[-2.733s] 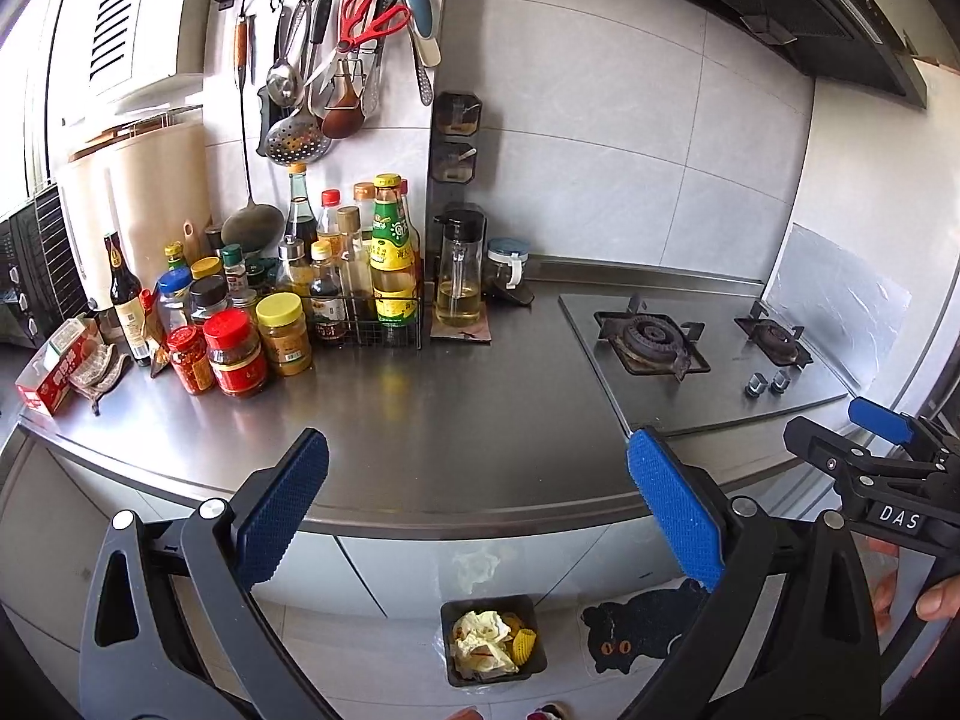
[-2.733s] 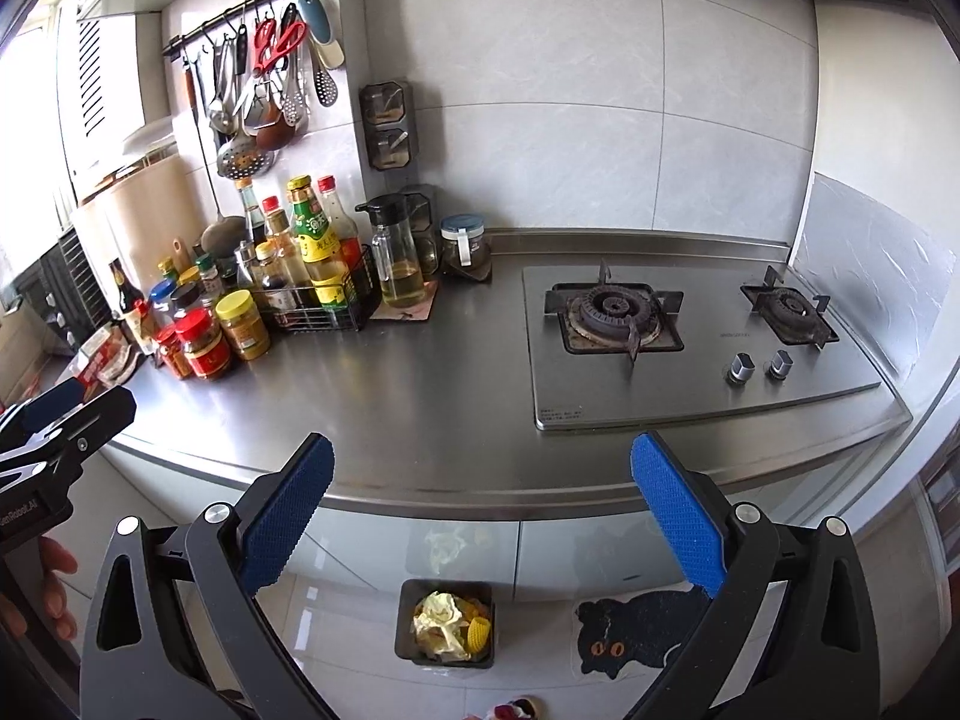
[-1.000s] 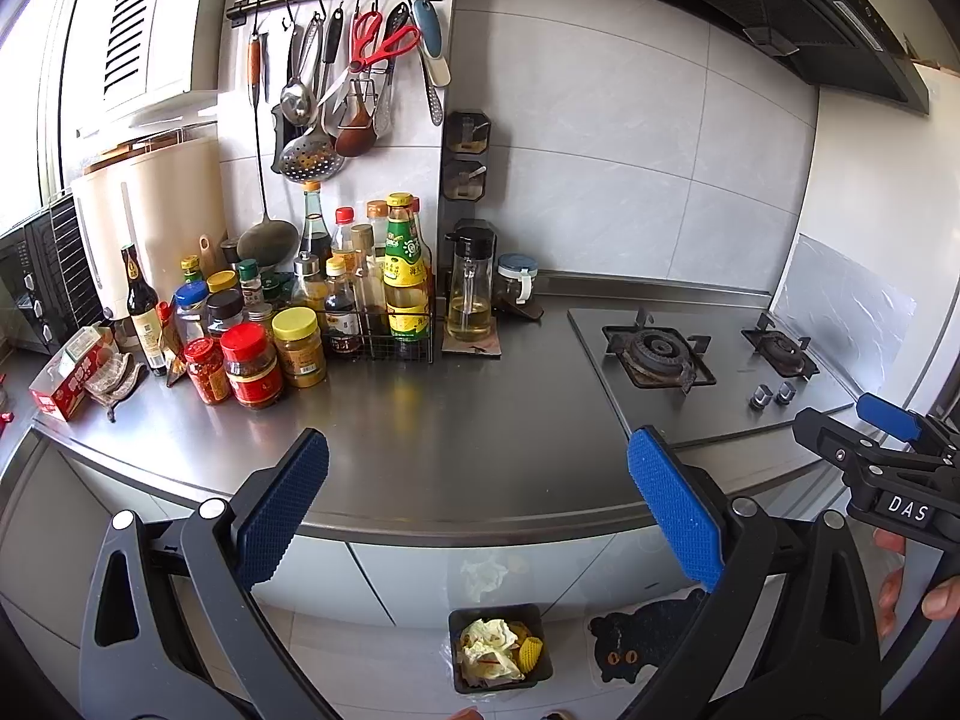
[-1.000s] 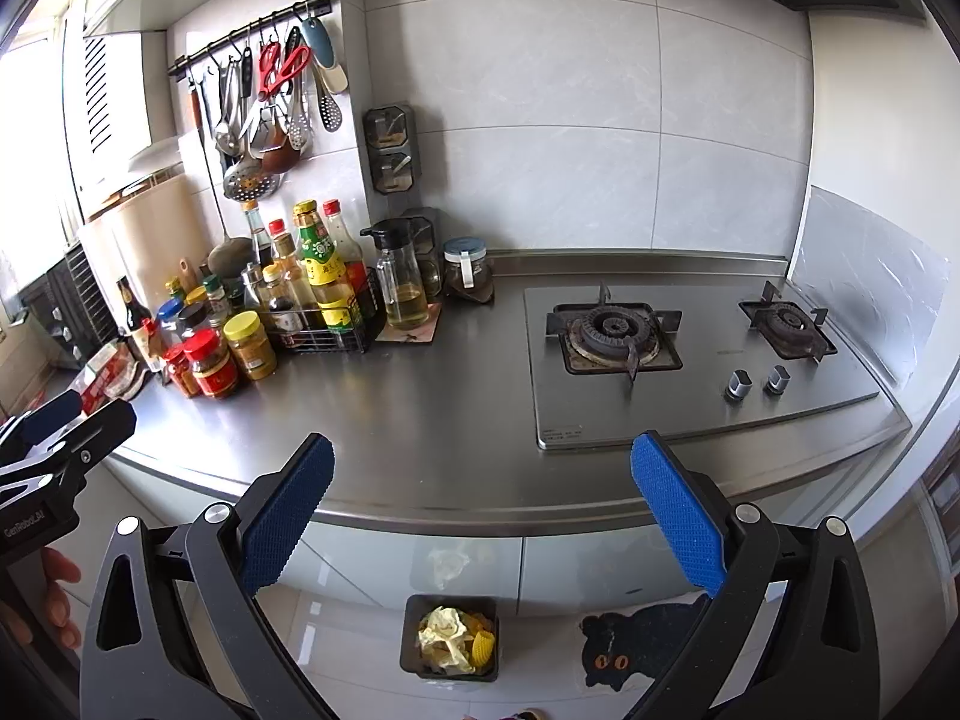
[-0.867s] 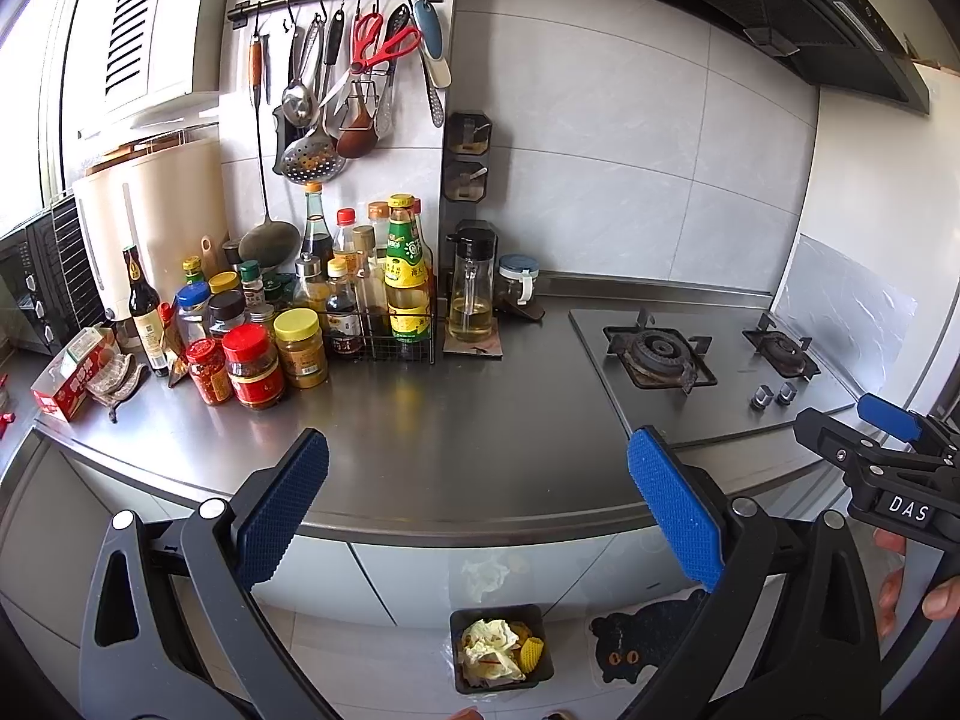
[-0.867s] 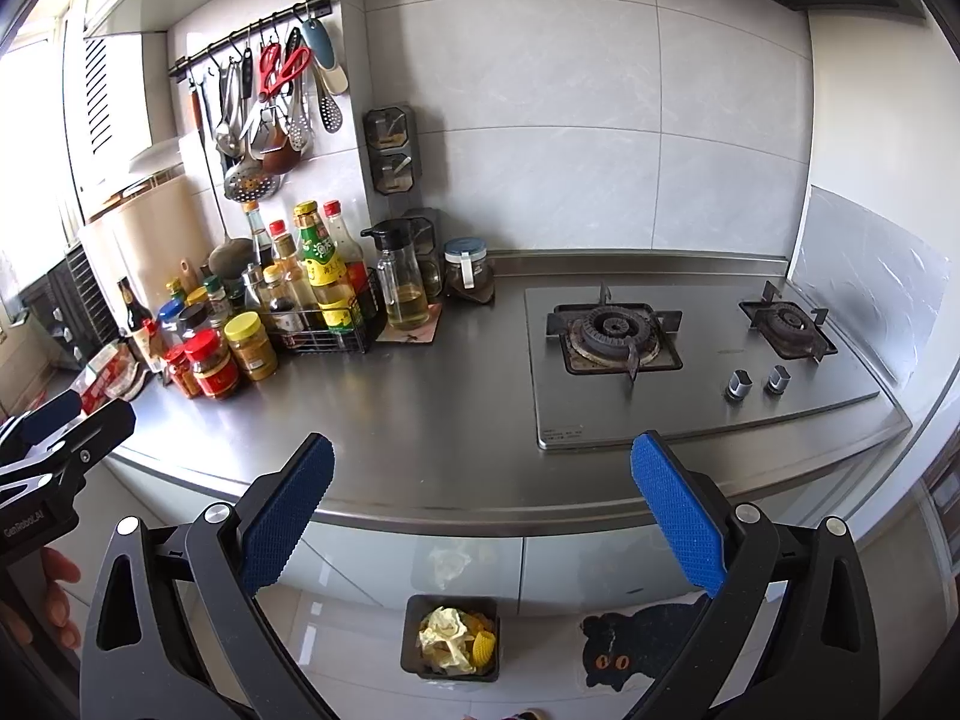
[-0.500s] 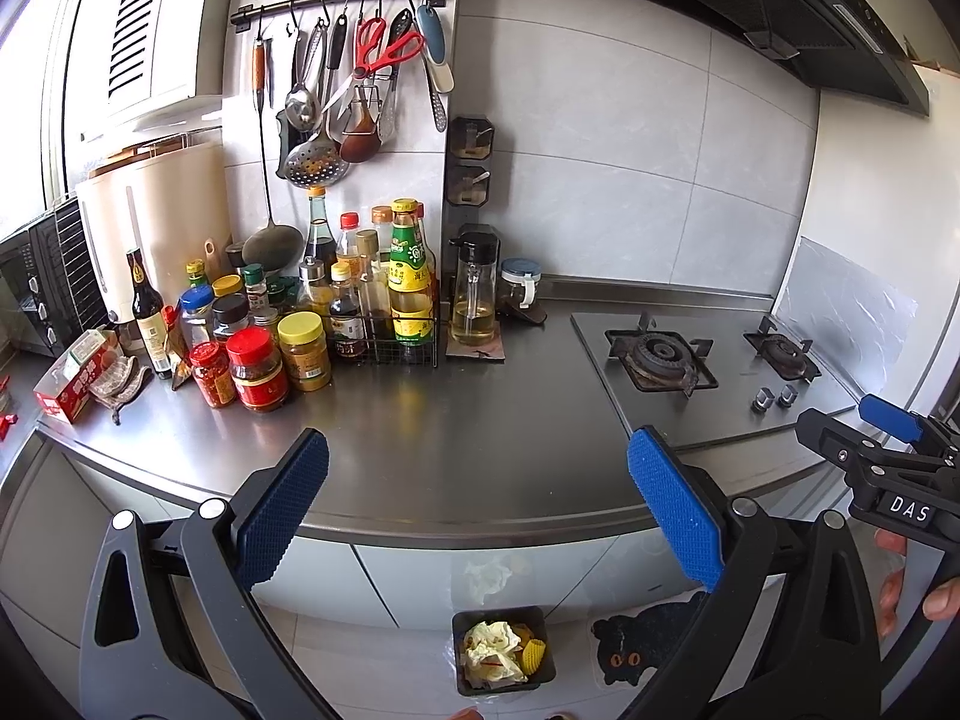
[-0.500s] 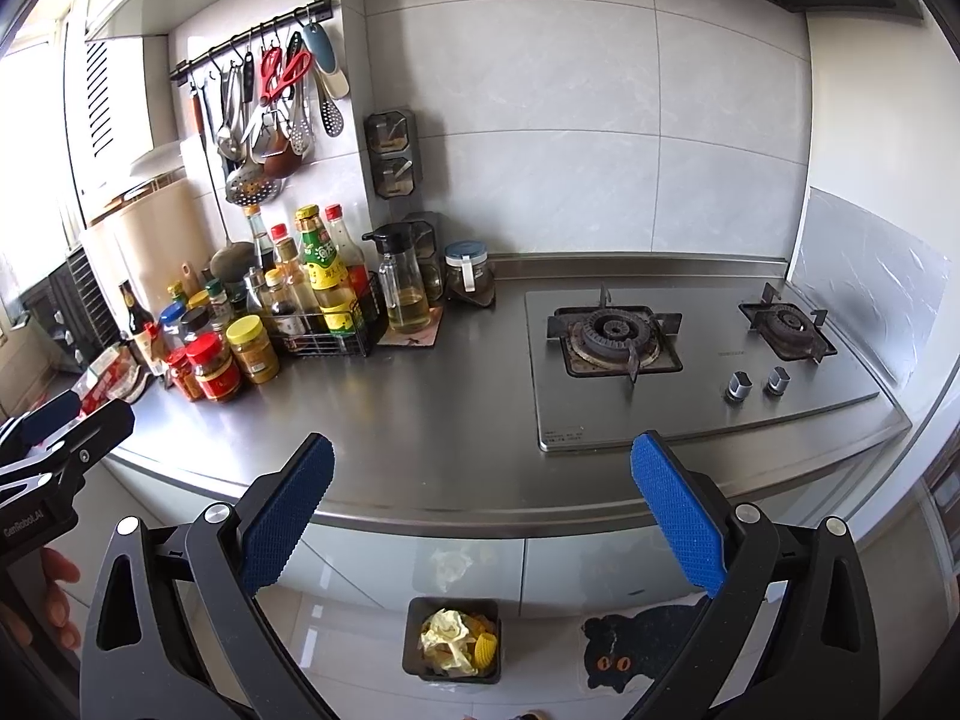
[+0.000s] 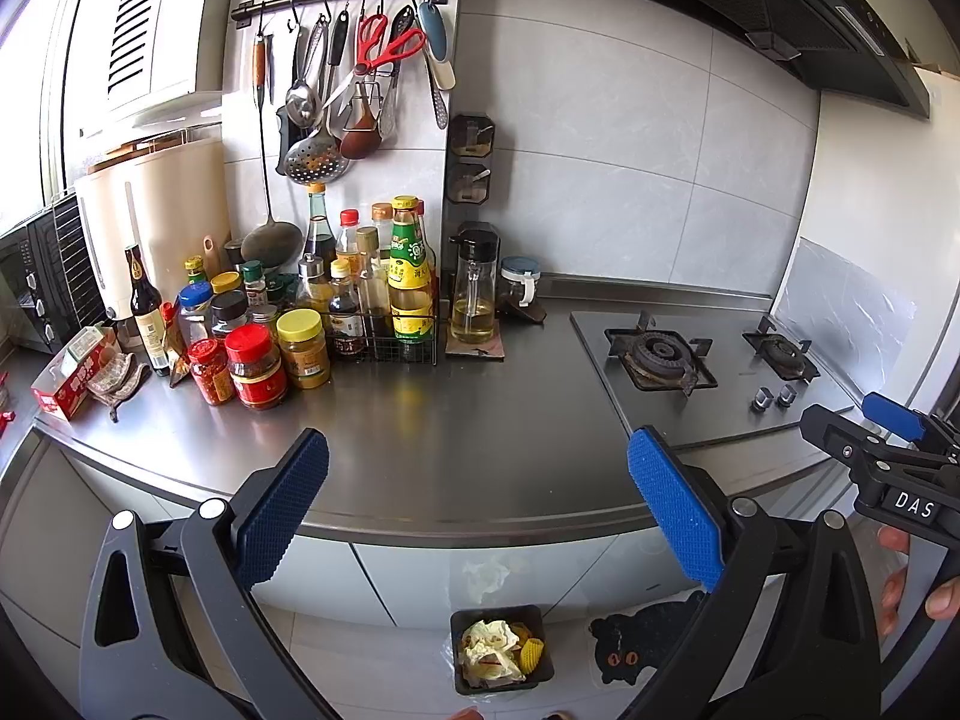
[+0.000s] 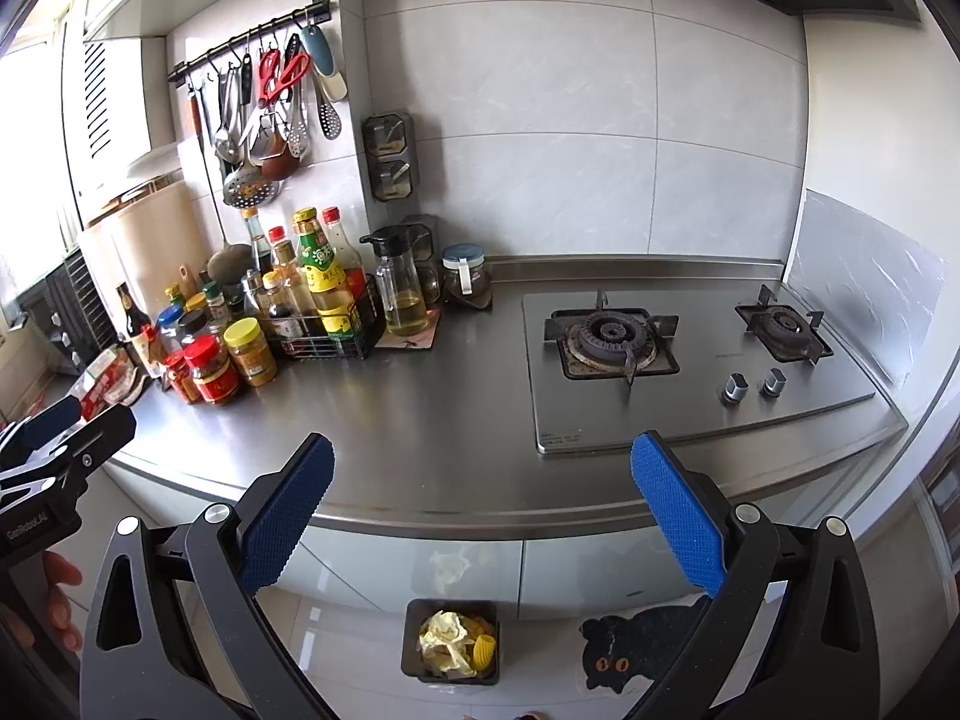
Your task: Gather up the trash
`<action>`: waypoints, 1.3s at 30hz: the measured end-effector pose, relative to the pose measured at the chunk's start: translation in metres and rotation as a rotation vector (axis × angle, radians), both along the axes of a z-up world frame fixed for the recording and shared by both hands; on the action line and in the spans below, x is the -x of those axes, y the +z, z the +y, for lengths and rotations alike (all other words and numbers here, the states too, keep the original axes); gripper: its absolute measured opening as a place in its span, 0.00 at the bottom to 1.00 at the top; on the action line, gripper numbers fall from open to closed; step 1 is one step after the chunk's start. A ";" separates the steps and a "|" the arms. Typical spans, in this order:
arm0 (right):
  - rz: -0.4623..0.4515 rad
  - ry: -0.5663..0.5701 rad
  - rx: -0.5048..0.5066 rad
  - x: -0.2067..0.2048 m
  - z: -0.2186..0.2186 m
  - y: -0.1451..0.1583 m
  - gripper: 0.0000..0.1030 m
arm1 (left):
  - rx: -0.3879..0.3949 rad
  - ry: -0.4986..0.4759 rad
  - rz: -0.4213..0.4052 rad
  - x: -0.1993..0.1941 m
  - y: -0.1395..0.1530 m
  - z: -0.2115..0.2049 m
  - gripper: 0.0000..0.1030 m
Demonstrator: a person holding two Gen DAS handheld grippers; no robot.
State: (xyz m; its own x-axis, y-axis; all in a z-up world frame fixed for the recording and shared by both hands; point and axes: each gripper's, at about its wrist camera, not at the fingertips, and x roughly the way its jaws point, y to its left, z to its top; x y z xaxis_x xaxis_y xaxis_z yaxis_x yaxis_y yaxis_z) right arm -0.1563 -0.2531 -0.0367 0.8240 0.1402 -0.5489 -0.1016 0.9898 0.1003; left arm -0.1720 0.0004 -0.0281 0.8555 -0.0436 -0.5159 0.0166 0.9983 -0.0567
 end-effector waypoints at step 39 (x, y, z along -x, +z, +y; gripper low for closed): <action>0.010 -0.001 -0.002 -0.005 -0.002 -0.004 0.97 | 0.013 0.051 0.017 -0.007 -0.003 0.003 0.92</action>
State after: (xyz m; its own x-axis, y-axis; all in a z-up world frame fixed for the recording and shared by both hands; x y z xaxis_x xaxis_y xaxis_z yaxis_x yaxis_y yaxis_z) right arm -0.1514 -0.2551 -0.0410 0.8190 0.1404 -0.5564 -0.0993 0.9897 0.1035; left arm -0.1649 0.0039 -0.0313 0.8480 -0.0067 -0.5299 -0.0353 0.9970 -0.0691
